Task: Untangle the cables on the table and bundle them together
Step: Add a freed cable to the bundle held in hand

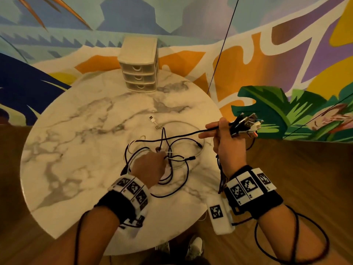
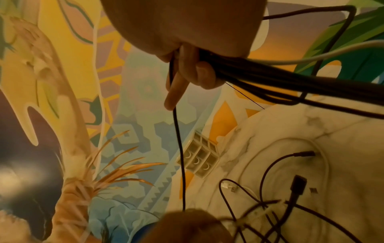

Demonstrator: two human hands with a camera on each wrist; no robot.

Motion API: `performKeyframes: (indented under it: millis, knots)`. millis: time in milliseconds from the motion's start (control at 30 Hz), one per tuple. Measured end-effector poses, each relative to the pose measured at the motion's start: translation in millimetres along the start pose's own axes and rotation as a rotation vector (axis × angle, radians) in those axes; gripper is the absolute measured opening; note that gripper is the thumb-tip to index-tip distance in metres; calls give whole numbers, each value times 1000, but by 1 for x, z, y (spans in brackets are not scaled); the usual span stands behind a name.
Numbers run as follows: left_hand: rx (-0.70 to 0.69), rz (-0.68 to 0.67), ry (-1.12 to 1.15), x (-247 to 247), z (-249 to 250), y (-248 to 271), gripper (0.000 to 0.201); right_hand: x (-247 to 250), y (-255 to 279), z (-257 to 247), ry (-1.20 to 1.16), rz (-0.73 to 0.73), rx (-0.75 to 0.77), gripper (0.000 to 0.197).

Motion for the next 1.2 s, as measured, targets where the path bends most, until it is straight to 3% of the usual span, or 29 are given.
performKeyframes:
  millis: [133, 200, 267, 333, 400, 467, 600, 633, 667, 733, 800, 867, 933, 1000, 1133, 1200]
  knots:
    - [-267, 67, 507, 71, 13, 1, 19, -2, -5, 12, 31, 21, -14, 45]
    - [-331, 235, 777, 119, 12, 9, 23, -3, -7, 15, 63, 18, -14, 43]
    - [-388, 516, 1107, 159, -1, 16, 26, -4, -9, 18, 86, 21, -25, 42]
    - [-332, 785, 1424, 174, -29, 14, 26, -2, -12, 22, 76, 41, -33, 41]
    - [-135, 883, 1599, 158, -59, 0, 26, 0, -15, 25, 60, 56, -41, 41]
    - [123, 775, 1525, 117, -85, -15, 29, 1, -16, 27, 55, 54, -48, 42]
    - [500, 90, 878, 12, -136, -34, 19, 4, -20, 32, 66, 39, -58, 43]
    - [546, 14, 715, 0, -144, -32, 24, 5, -21, 34, 68, 37, -60, 43]
    - [556, 23, 603, -3, -147, -31, 35, 6, -23, 35, 72, 35, -62, 43]
    - [510, 219, 532, 12, -140, -28, 47, 6, -25, 37, 92, 33, -72, 44]
    - [454, 328, 531, 25, -132, -30, 38, 6, -26, 37, 97, 31, -77, 44]
    - [521, 232, 630, 18, -136, -39, 25, 5, -26, 36, 82, 23, -72, 44]
    - [569, 16, 713, 3, -136, -43, 29, 5, -27, 37, 85, 13, -74, 44]
    - [477, -63, 597, -9, -125, -48, 30, 4, -28, 38, 96, 2, -85, 44]
    - [141, 141, 306, -1, -86, -69, 32, 2, -30, 42, 101, -43, -102, 44]
    - [-9, 159, 145, 6, -74, -93, 37, 1, -29, 42, 90, -67, -115, 45]
Point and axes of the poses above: each hand's wrist, its own y-axis away from the middle knuckle, its own x-axis out of the back of the hand, z = x × y, the point moved 4 cm from there along -y, towards the middle knuckle, and after that the axes turned 6 degrees about -z, right-handed, at the moved point
